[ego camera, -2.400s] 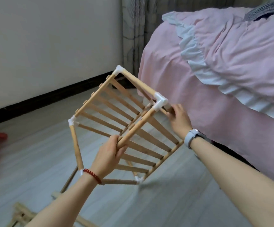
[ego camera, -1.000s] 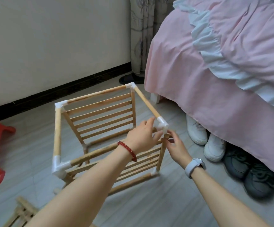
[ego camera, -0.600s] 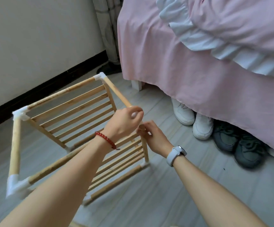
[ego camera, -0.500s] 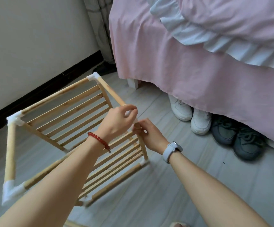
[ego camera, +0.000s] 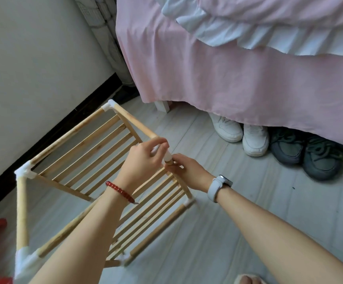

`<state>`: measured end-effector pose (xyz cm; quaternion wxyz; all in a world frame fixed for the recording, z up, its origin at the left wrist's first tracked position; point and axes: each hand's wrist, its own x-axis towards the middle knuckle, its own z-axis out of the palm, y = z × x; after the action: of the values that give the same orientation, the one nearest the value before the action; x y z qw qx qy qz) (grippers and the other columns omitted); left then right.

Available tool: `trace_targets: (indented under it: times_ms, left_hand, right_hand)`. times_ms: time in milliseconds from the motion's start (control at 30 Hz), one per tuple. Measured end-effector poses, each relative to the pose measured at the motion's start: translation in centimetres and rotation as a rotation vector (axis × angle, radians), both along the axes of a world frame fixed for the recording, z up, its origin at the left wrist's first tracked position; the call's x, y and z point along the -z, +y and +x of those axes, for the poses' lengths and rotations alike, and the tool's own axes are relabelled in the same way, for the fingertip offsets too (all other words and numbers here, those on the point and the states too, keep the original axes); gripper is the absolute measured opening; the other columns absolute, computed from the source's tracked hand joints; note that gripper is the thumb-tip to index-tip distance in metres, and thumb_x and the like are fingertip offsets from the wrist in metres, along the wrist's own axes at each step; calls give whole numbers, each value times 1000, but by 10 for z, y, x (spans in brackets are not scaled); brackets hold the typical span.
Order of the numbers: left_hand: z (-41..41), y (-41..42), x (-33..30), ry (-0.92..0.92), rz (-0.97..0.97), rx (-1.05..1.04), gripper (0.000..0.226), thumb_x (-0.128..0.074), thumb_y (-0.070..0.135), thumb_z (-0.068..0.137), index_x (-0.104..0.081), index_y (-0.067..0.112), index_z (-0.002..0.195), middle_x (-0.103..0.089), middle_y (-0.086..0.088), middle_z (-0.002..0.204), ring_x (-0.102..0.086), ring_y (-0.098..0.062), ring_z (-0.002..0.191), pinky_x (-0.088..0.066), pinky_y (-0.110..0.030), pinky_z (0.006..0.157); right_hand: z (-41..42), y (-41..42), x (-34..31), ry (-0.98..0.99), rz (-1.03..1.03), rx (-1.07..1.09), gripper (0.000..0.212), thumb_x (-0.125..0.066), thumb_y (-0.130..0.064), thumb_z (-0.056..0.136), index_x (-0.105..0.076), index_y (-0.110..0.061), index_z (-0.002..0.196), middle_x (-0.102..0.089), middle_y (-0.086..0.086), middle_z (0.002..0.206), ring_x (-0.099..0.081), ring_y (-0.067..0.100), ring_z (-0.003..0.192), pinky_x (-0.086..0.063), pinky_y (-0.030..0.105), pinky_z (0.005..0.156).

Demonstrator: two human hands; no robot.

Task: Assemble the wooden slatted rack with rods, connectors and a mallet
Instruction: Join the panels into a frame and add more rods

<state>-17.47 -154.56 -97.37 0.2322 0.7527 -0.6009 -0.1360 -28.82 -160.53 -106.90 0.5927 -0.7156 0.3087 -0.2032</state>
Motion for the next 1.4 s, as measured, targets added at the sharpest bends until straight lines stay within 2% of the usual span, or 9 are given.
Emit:
trace_targets:
  times_ms: [233,433,633,800,967,1133,1233,1300,1400]
  left_hand:
    - [4,-2,-1,25,11,-9,24,-47,26,98,-66,15,109,-67,-3,100,-63,-18,81,-42,-6,65]
    - [2,0,1,20,10,22,26,-47,25,98,-65,13,112,-62,3,100,-58,-4,78,-43,-1,66]
    - [4,10,2,-21,24,36,26,-46,28,98,-63,15,113,-65,-1,104,-60,-4,79,-44,-4,63]
    - [4,27,1,-98,42,26,25,-43,30,98,-61,20,110,-66,1,94,-58,-6,65,-38,-14,54]
    - [-3,47,1,-110,64,50,24,-43,28,98,-62,19,110,-54,11,71,-46,0,48,-31,-13,46]
    - [-5,61,4,-206,103,49,58,-24,59,83,-60,24,112,-54,-4,96,-51,-13,67,-44,-24,56]
    - [-14,67,8,-344,13,75,44,-40,54,85,-65,22,102,-48,-8,109,-52,-17,85,-44,-22,57]
    - [-17,68,8,-420,-87,119,34,-48,46,85,-68,19,90,-51,-11,118,-51,-27,106,-47,-24,60]
    - [-13,66,0,-444,-144,224,32,-43,38,89,-64,14,89,-60,-6,108,-57,-24,98,-56,-29,57]
  right_hand:
    - [3,0,2,-5,-12,-3,14,-46,-20,99,-57,-27,94,-58,-4,102,-55,13,96,-41,16,78]
    - [1,-5,-3,28,-67,-63,10,-46,-22,99,-55,-26,97,-53,-11,93,-51,9,89,-39,15,76]
    - [2,2,-7,44,-113,-101,14,-45,-15,98,-53,-27,96,-50,-15,90,-51,0,83,-40,15,75]
    - [-3,22,2,60,-155,-113,7,-47,-19,97,-54,-19,97,-55,-1,98,-56,20,94,-48,42,88]
    - [-8,38,4,93,-213,-107,9,-49,-24,96,-55,-19,98,-55,-6,98,-57,22,90,-49,48,84]
    - [-13,50,5,108,-221,-129,10,-48,-24,97,-55,-18,102,-58,-6,99,-56,19,90,-50,44,83]
    - [-21,59,10,16,-121,-163,13,-48,-16,97,-55,-10,107,-59,3,94,-57,20,89,-49,28,80]
    - [-24,63,13,-25,-125,-158,11,-48,-11,96,-53,-2,100,-57,13,89,-55,29,86,-47,30,77]
    - [-20,61,-1,-90,-142,-150,15,-46,-4,95,-54,-12,87,-55,8,80,-53,27,77,-45,25,72]
